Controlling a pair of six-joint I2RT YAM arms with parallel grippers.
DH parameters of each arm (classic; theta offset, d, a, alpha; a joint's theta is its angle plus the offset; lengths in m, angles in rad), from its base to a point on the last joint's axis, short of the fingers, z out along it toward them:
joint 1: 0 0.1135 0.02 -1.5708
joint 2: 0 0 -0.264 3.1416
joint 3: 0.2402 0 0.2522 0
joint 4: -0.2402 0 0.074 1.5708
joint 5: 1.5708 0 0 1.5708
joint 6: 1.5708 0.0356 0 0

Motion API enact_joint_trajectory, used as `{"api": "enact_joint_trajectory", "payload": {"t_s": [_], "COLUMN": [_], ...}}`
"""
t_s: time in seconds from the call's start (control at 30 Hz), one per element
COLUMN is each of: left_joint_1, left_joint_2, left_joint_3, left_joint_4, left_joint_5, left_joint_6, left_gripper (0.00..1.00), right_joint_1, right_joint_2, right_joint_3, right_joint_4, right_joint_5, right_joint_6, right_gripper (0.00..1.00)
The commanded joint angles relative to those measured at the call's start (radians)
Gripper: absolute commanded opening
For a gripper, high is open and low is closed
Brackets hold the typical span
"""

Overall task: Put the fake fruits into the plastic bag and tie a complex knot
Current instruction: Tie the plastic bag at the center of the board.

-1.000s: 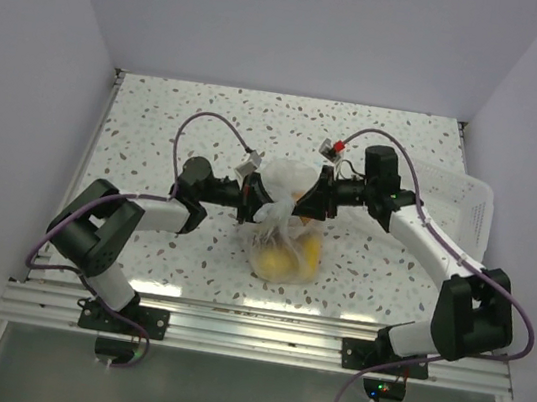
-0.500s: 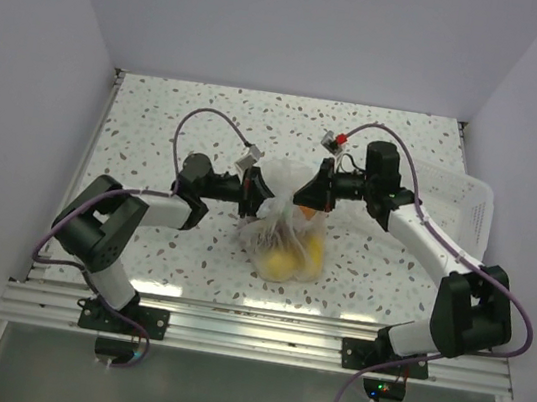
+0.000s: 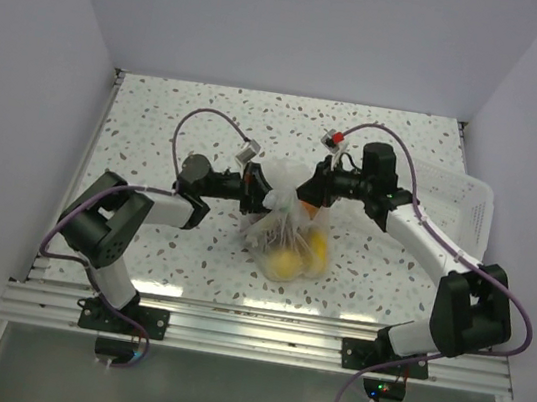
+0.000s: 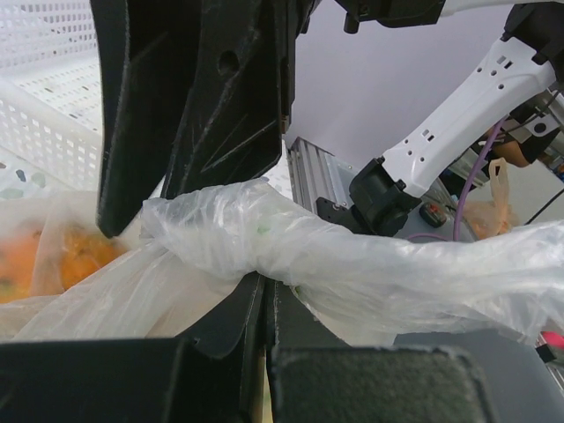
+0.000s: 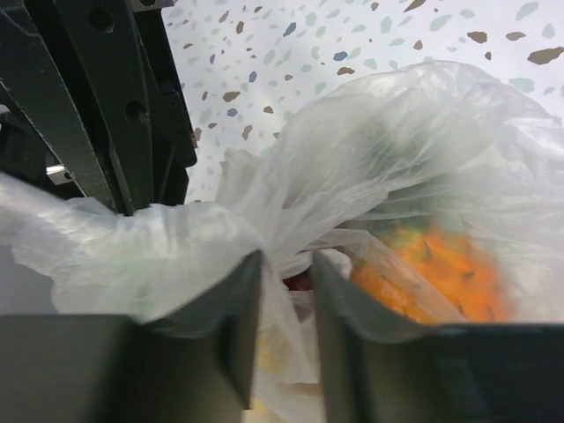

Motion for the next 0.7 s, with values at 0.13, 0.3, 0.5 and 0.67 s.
{"api": "enact_joint_trajectory", "payload": {"t_s": [0.13, 0.3, 0.5, 0.67], "left_joint_1": [0.004, 0.008, -0.005, -0.011], "left_joint_2": [-0.040, -0.051, -0.023, 0.005], "left_joint_3": [-0.012, -0.023, -0.013, 0.011], "left_joint_4": [0.048, -0.052, -0.084, -0.067], "left_joint_5": [-0.020, -0.039, -0.063, -0.083], "left_joint_6": [0.056, 0.122, 0.161, 0.142], "left_gripper": [0.00, 0.00, 0.00, 0.00], "right_joint_1": [-0.031, -0.058, 0.019, 0.057], "right_joint_2": [-0.025, -0.017, -0.012, -0.017], "right_joint_3": [0.067, 0.109, 0.087, 0.073], "right_joint_4": [-0.120, -0.332, -0.378, -0.324], "right_joint_5": [-0.071, -0.300, -0.416, -0.419], "right_joint_6": [-0.066, -0.255, -0.292, -0.261], "right_gripper": [0.43, 0.17, 0.18, 0.23]}}
